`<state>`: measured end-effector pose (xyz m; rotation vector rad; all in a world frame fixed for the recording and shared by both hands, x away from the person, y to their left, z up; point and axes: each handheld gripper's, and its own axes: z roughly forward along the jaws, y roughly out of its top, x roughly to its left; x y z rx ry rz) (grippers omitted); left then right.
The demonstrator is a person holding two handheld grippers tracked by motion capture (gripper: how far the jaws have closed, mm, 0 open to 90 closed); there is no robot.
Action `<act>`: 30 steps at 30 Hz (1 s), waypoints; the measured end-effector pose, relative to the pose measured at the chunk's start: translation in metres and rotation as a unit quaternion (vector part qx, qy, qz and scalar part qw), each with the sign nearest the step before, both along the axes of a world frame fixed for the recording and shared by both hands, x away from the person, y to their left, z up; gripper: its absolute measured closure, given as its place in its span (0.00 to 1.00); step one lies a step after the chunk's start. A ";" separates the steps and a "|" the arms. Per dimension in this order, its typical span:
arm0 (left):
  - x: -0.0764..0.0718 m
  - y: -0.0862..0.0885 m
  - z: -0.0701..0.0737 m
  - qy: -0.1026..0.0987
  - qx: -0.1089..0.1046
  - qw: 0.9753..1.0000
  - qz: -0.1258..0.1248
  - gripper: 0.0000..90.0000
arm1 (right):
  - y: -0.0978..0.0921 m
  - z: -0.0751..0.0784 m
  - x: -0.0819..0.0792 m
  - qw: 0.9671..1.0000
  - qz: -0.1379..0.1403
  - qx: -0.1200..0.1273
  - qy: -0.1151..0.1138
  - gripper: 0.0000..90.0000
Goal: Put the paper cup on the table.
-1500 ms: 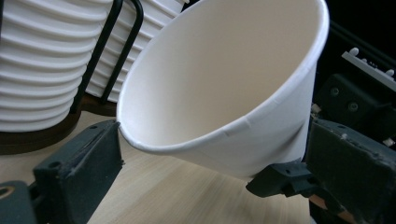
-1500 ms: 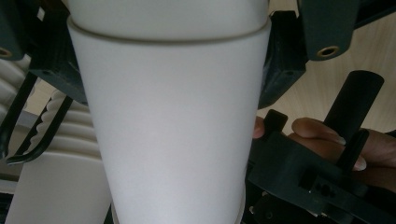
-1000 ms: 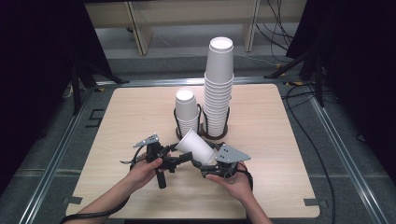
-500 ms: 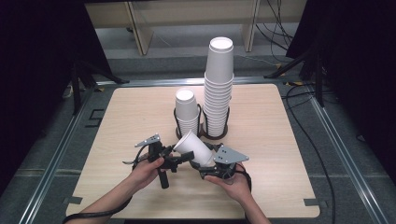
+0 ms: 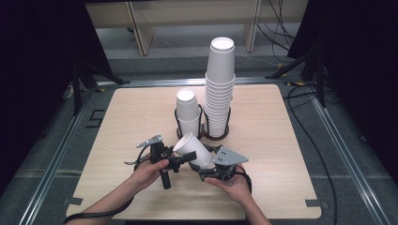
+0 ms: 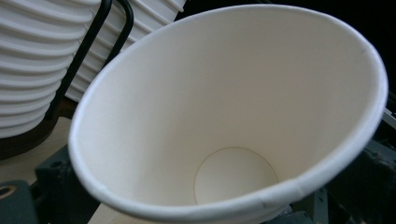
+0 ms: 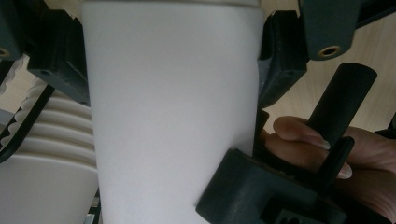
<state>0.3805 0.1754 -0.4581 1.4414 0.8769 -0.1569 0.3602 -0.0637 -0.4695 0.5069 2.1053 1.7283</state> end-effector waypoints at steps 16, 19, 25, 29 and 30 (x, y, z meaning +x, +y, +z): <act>-0.009 0.001 0.004 -0.073 0.024 0.997 0.001 0.15 | 0.004 -0.006 -0.001 0.999 0.008 -0.021 0.042 0.05; -0.009 0.004 0.006 -0.088 0.032 0.996 0.003 0.15 | 0.003 -0.007 0.000 0.999 0.015 -0.024 0.031 0.04; -0.012 0.012 0.012 -0.111 0.049 0.993 0.015 0.15 | -0.001 -0.008 -0.004 0.998 0.024 -0.034 0.045 0.04; -0.013 0.021 0.014 -0.120 0.060 0.991 0.025 0.15 | -0.005 -0.011 -0.007 0.998 0.029 -0.036 0.051 0.04; -0.013 0.024 0.015 -0.122 0.063 0.990 0.030 0.15 | -0.009 -0.012 -0.008 0.998 0.017 -0.041 0.049 0.04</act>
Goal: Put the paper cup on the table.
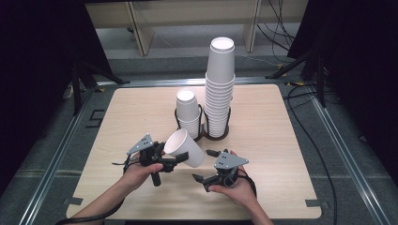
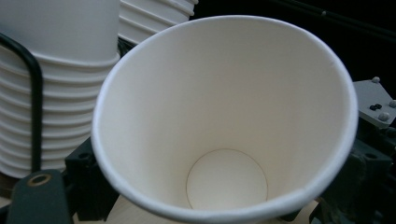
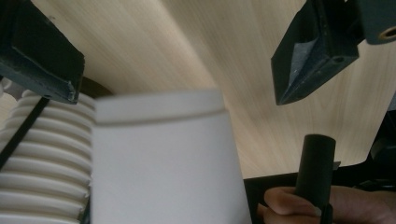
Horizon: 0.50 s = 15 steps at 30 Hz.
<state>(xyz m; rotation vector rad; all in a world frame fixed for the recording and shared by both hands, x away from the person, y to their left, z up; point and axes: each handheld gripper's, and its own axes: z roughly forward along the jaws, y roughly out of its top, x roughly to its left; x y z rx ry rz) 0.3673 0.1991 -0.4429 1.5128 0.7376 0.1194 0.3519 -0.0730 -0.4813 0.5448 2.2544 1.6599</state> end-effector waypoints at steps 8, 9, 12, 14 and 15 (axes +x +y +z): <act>-0.003 0.018 0.003 -0.020 0.021 0.999 0.030 0.15 | -0.008 -0.001 -0.002 1.000 -0.010 -0.004 0.002 0.04; -0.004 0.021 0.004 -0.021 0.030 0.999 0.035 0.15 | -0.010 -0.001 -0.002 1.000 -0.015 -0.003 -0.002 0.04; -0.006 0.028 0.004 -0.030 0.041 0.998 0.048 0.15 | -0.012 -0.001 -0.001 1.000 -0.016 -0.003 0.000 0.04; -0.009 0.034 0.004 -0.023 0.049 0.996 0.064 0.16 | -0.015 -0.001 -0.001 1.000 -0.020 0.007 0.005 0.04; -0.009 0.034 0.004 -0.023 0.049 0.996 0.064 0.16 | -0.015 -0.001 -0.001 1.000 -0.020 0.007 0.005 0.04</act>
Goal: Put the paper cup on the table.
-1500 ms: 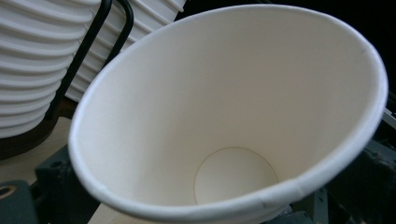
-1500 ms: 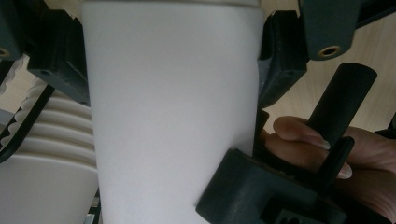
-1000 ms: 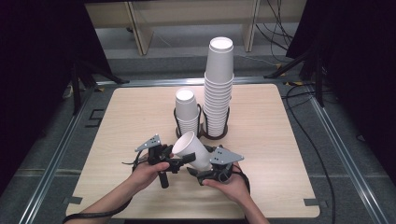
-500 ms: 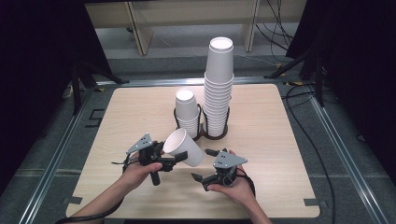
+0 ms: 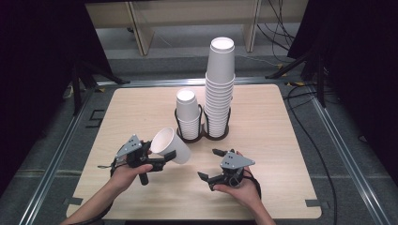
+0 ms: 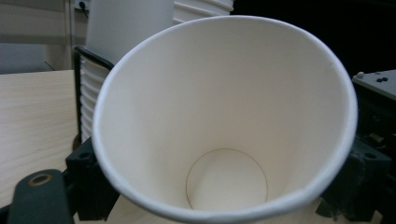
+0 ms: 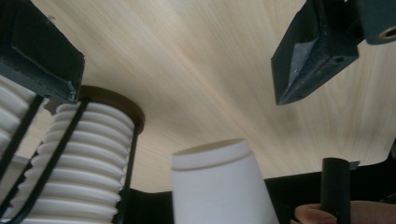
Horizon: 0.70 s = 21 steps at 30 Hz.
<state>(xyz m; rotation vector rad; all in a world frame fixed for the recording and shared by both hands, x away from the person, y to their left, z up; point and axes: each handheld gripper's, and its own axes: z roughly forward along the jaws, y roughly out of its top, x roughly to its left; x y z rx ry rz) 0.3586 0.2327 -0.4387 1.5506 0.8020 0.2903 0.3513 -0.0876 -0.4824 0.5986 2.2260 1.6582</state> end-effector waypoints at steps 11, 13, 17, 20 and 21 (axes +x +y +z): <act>-0.003 0.021 -0.002 -0.024 0.020 0.999 0.030 0.16 | -0.009 -0.002 0.001 0.999 -0.034 0.000 -0.010 0.04; -0.004 0.024 -0.002 -0.023 0.024 0.999 0.035 0.16 | -0.009 -0.003 0.001 0.999 -0.035 0.003 -0.010 0.04; -0.005 0.030 -0.004 -0.026 0.030 0.998 0.046 0.16 | -0.012 -0.003 0.004 0.999 -0.044 0.007 -0.020 0.04; -0.005 0.033 -0.004 -0.031 0.038 0.997 0.054 0.16 | -0.015 -0.003 0.004 0.998 -0.057 0.016 -0.017 0.04; -0.005 0.034 -0.005 -0.032 0.042 0.997 0.058 0.16 | -0.016 -0.003 0.003 0.998 -0.066 0.010 -0.009 0.04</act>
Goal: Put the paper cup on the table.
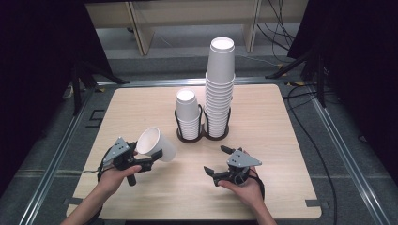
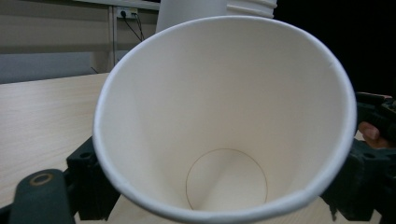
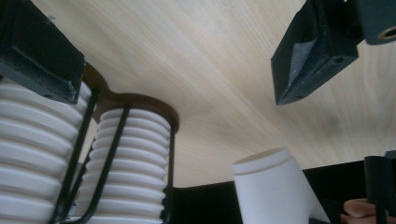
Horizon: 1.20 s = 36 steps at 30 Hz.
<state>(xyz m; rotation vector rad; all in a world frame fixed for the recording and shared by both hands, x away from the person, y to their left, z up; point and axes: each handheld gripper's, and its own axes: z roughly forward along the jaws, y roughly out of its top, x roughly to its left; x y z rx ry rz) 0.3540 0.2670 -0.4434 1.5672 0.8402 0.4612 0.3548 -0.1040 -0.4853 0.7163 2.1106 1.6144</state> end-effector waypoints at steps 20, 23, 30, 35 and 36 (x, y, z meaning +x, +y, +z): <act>0.010 0.019 -0.011 0.014 0.061 0.994 0.090 0.16 | -0.007 0.003 0.000 1.000 -0.025 0.014 0.006 0.04; 0.015 0.023 -0.012 0.009 0.073 0.991 0.109 0.16 | -0.008 0.004 0.000 1.000 -0.030 0.008 0.001 0.04; 0.025 0.032 -0.010 0.004 0.086 0.986 0.139 0.16 | -0.010 0.003 0.001 0.999 -0.037 0.001 -0.002 0.04; 0.033 0.037 -0.010 0.002 0.097 0.981 0.165 0.16 | -0.010 0.002 0.002 0.999 -0.038 0.000 0.000 0.04; 0.034 0.037 -0.010 0.006 0.098 0.980 0.174 0.16 | -0.010 0.002 0.002 0.999 -0.038 0.000 0.001 0.04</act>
